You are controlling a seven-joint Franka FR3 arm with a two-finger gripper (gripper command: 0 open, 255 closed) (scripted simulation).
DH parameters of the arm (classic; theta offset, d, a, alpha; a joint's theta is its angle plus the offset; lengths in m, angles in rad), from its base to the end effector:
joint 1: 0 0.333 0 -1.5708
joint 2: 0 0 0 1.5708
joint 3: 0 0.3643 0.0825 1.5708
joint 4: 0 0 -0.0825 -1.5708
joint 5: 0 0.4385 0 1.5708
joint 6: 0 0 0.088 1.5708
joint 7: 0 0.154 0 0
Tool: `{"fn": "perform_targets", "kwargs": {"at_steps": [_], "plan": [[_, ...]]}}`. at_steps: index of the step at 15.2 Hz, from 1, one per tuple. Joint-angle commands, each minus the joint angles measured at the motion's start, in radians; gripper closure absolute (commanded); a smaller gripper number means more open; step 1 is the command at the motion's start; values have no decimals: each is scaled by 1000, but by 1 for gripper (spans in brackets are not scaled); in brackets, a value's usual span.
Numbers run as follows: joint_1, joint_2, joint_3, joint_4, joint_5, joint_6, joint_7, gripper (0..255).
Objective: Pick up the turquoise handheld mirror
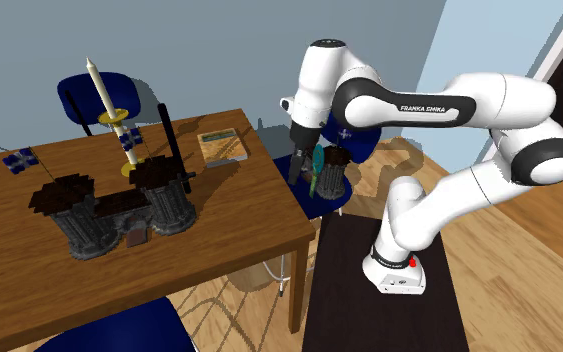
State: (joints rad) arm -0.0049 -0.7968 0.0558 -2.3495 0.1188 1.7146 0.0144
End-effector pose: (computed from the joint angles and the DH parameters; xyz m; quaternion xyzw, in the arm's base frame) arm 0.3448 0.0390 0.5991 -0.9960 -0.0077 -0.0794 0.0413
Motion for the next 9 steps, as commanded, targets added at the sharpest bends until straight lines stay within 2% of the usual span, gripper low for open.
{"fn": "perform_targets", "kwargs": {"at_steps": [1,9], "plan": [[0,0,0,0,0,0,0,0],[1,273,-111,95,-183,-220,-304,0]]}}
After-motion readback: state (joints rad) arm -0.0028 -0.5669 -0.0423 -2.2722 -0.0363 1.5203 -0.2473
